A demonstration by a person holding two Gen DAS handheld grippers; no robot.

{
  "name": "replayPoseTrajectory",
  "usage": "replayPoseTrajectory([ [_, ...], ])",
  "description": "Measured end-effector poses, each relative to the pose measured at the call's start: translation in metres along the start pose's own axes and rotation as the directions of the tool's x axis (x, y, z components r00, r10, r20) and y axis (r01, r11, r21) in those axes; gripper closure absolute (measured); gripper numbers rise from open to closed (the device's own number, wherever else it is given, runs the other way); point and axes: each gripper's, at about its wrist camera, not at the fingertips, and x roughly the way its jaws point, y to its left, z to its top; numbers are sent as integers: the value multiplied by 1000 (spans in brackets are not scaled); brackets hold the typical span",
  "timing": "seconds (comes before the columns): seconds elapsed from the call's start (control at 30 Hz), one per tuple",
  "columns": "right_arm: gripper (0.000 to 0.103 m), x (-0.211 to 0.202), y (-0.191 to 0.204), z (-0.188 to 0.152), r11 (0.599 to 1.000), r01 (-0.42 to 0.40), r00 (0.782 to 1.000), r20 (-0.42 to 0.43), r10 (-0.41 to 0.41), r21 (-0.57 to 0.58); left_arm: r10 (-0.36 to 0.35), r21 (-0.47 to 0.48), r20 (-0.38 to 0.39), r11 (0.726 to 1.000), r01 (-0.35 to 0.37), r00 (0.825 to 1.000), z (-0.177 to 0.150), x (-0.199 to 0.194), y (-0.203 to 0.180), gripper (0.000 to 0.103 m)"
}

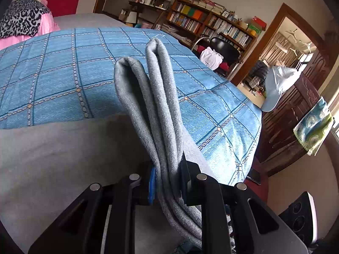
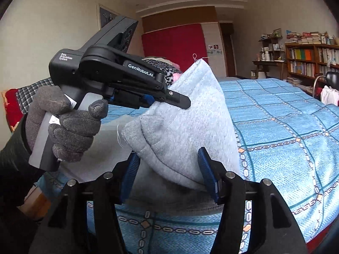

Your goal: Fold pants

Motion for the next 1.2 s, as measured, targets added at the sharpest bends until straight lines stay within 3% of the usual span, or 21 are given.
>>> replayPoseTrajectory([
  [0.17,45,1,12,4,988,-156,987,-30,156,20,63,-30,48,998,-62,997,-17,-40,30,85],
  [0.33,45,10,18,4,978,-204,976,-71,207,45,149,-88,70,986,-142,986,-41,-74,72,85],
  [0.53,45,32,32,0,978,-202,966,-152,208,54,196,-181,42,966,-185,980,-77,-93,122,85],
  [0.73,45,59,45,-10,990,-144,958,-249,143,15,202,-208,30,959,-192,979,-103,-82,141,79],
  [0.87,44,59,40,-7,989,-147,955,-258,149,26,234,-185,60,958,-220,970,-106,-85,139,69],
  [1.03,44,60,34,7,985,-154,959,-229,168,75,330,-147,113,938,-313,937,-105,-101,126,63],
  [1.2,44,71,33,18,991,-100,970,-213,117,89,311,-113,180,949,-295,933,-106,-117,103,62],
])
